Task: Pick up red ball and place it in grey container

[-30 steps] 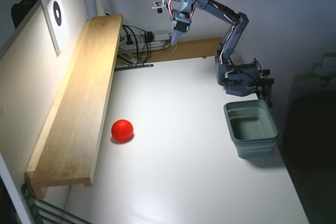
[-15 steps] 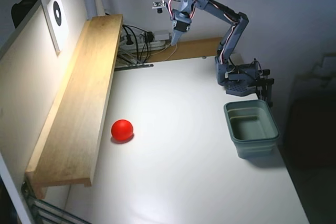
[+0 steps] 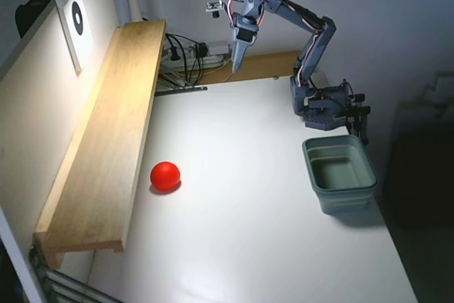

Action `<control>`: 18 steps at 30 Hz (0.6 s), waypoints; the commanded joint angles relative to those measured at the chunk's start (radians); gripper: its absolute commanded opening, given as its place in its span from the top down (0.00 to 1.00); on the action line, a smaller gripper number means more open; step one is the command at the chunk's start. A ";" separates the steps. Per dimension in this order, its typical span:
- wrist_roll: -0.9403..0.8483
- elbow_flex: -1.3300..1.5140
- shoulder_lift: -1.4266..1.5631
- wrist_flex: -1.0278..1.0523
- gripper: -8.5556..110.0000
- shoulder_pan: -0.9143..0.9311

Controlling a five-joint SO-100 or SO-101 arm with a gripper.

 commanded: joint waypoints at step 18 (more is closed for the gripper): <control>0.003 -0.031 0.029 0.010 0.61 -0.351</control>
